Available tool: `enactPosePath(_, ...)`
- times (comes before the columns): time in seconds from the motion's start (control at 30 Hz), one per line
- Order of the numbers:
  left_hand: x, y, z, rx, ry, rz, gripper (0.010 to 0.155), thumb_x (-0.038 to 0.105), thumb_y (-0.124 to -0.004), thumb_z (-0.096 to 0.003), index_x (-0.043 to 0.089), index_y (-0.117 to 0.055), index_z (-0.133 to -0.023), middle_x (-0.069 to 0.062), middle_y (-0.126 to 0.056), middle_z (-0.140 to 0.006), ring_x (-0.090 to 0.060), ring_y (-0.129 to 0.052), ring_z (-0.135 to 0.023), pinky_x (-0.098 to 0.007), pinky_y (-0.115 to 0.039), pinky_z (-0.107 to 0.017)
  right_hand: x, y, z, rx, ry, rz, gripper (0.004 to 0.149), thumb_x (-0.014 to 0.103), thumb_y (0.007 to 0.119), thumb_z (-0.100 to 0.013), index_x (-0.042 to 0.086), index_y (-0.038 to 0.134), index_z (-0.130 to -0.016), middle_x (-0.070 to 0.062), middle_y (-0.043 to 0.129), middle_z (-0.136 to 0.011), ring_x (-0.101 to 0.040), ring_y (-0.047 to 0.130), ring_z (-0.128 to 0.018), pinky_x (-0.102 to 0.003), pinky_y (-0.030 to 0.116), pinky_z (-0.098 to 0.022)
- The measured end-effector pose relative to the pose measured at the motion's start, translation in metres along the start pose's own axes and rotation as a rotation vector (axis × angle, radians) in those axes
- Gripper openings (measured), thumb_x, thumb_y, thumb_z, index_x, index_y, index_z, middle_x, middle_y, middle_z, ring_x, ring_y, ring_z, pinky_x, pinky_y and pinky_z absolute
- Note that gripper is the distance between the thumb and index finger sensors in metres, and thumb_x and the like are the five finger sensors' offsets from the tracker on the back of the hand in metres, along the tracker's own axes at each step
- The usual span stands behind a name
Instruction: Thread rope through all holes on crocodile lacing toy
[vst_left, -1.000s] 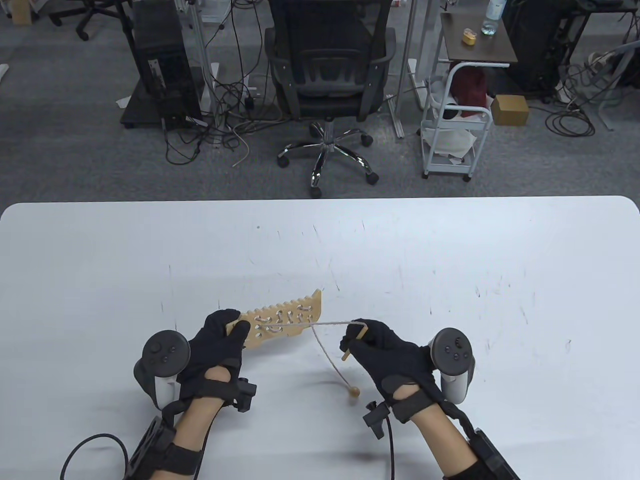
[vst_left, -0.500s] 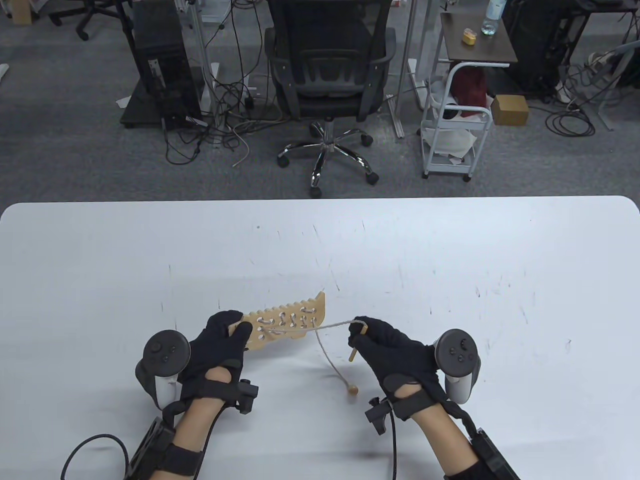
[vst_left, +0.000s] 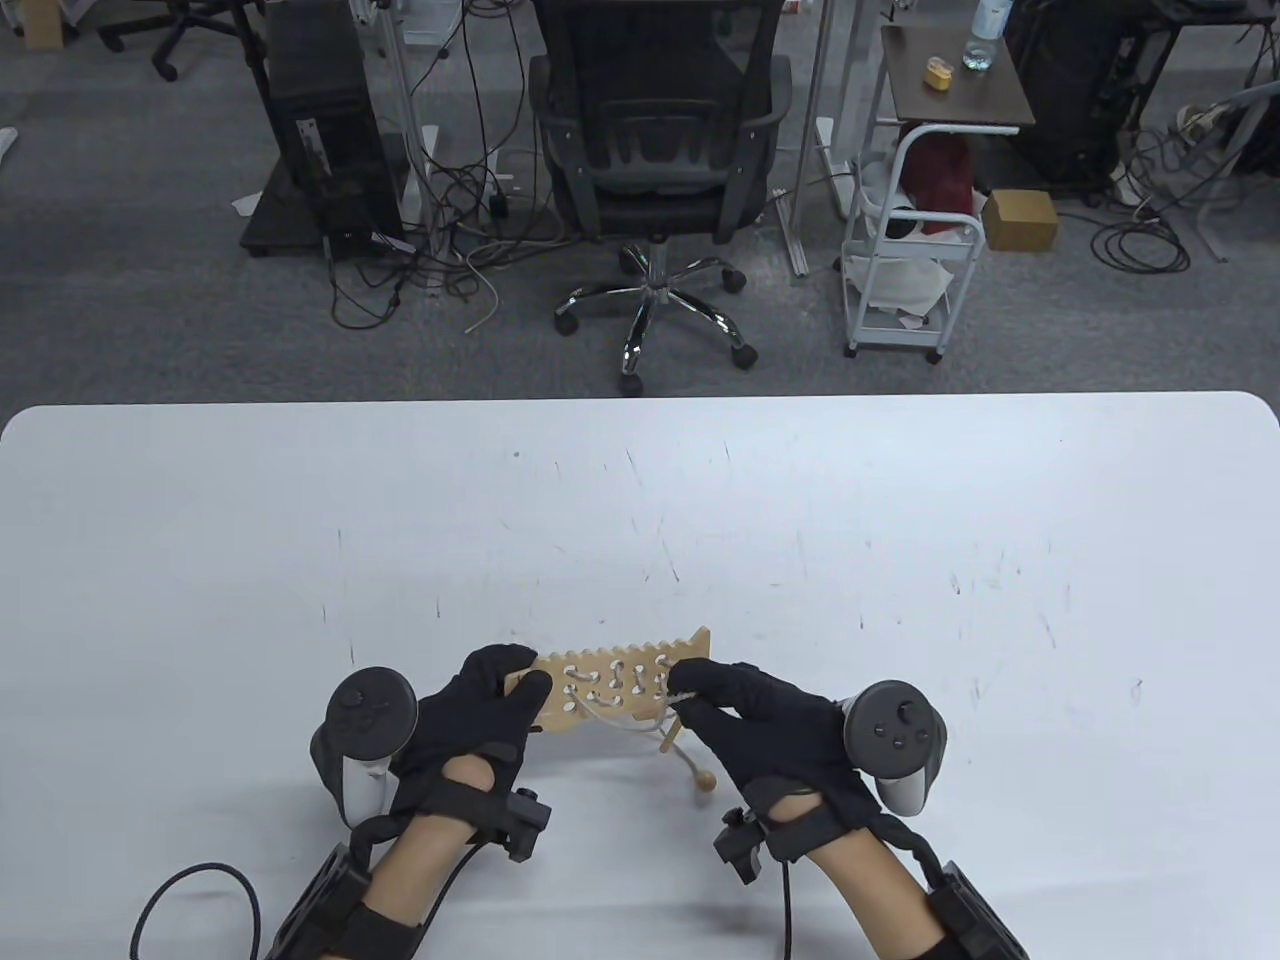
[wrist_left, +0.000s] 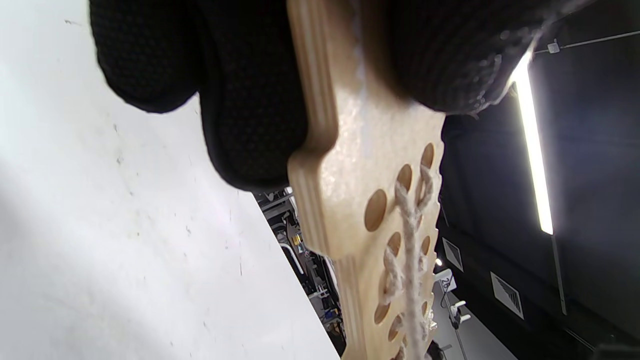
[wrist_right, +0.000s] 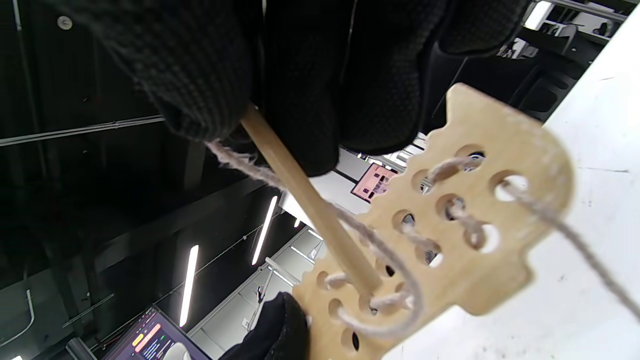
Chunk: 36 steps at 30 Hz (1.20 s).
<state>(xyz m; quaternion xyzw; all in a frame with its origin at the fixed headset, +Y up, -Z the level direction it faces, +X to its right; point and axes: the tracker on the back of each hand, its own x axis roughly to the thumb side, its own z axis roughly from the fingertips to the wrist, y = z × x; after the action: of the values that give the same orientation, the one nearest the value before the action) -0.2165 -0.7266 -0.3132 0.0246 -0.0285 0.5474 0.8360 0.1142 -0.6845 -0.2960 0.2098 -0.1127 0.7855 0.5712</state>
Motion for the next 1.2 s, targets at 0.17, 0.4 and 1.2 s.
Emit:
enactPosePath(0.17, 0.003, -0.011, 0.004, -0.059, 0.011, 0.016, 0.052, 0.049, -0.088, -0.0366, 0.024, -0.08, -0.081, 0.004, -0.102, -0.069, -0.019, -0.111, -0.046, -0.043, -0.086, -0.048, 0.009, 0.004, 0.002, 0.004, -0.065, 0.041, 0.036, 0.031, 0.095, -0.041, 0.025, 0.094, -0.077, -0.005, 0.1, -0.071, -0.033, 0.093, -0.068, -0.064, 0.056, -0.064)
enactPosePath(0.4, 0.007, -0.025, 0.011, -0.139, 0.034, 0.041, 0.051, 0.05, -0.088, -0.0372, 0.024, -0.08, -0.081, 0.004, -0.102, -0.069, -0.018, -0.112, -0.044, -0.043, -0.088, -0.047, 0.022, 0.01, 0.007, -0.001, -0.163, 0.158, 0.037, 0.029, 0.098, -0.038, 0.026, 0.095, -0.074, -0.003, 0.103, -0.069, -0.032, 0.094, -0.069, -0.063, 0.056, -0.064)
enactPosePath(1.2, 0.013, -0.037, 0.021, -0.208, 0.021, 0.105, 0.053, 0.052, -0.087, -0.0382, 0.024, -0.079, -0.082, 0.005, -0.101, -0.07, -0.016, -0.112, -0.044, -0.041, -0.089, -0.046, 0.031, 0.038, 0.02, 0.067, -0.31, 0.483, 0.036, 0.034, 0.092, -0.041, 0.021, 0.097, -0.074, -0.009, 0.088, -0.087, -0.04, 0.07, -0.088, -0.069, 0.036, -0.068)
